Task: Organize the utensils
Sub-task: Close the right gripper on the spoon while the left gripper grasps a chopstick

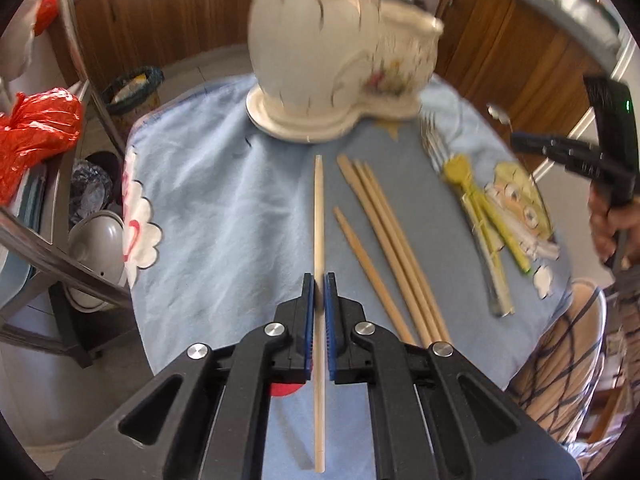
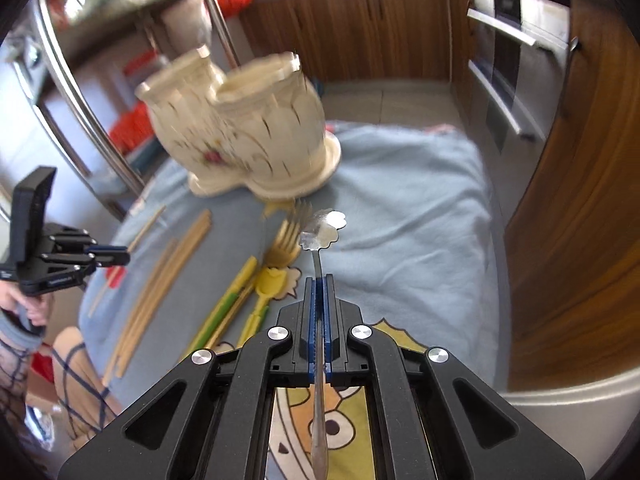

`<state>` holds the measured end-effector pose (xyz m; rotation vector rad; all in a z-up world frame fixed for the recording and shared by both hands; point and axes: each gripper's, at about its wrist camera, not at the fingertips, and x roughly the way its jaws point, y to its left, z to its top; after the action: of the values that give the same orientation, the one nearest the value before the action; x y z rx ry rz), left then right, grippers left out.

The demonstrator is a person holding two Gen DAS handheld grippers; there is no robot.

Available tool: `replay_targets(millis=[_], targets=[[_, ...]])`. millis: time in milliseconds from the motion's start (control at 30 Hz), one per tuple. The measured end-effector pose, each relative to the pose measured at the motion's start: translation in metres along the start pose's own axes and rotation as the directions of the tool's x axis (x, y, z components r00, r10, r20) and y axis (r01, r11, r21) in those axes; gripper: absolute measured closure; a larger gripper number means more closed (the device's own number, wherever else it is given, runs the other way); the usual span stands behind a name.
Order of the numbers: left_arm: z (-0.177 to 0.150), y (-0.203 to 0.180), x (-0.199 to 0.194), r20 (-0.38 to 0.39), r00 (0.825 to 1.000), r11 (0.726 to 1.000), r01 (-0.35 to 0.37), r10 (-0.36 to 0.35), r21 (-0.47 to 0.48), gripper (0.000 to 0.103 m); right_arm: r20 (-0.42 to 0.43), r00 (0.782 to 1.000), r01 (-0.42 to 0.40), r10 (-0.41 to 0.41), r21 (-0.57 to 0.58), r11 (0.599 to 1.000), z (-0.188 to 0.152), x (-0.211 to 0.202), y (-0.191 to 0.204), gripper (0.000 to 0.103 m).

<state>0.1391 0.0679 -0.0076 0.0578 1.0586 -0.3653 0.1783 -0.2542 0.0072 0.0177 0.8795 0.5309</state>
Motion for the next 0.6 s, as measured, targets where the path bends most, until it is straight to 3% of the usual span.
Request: replay_targets(millis=[167, 233, 333, 600], targets=[[-0.005, 0.000, -0.030, 0.173, 0.984, 0.997, 0.051, -0.041, -0.057, 0.098, 0.130, 0.991, 0.025, -0.022, -0.026, 0.999, -0.007, -0.023, 0.008, 0.099], [-0.001, 0.000, -0.043, 0.268, 0.961, 0.993, 0.091, -0.068, -0.073, 0.098, 0.179, 0.984, 0.017, -0.012, -0.027, 1.000, -0.006, -0.028, 0.009, 0.099], [0.003, -0.005, -0.056, 0.371, 0.927, 0.992, 0.090, -0.053, -0.084, 0.098, 0.234, 0.972, 0.006, 0.003, -0.036, 0.999, -0.003, -0.033, 0.017, 0.099], [0.028, -0.026, -0.078, 0.532, 0.847, 0.997, 0.057, -0.025, -0.045, 0.098, 0.365, 0.930, -0.031, 0.048, -0.053, 0.998, 0.024, -0.043, 0.032, 0.099]])
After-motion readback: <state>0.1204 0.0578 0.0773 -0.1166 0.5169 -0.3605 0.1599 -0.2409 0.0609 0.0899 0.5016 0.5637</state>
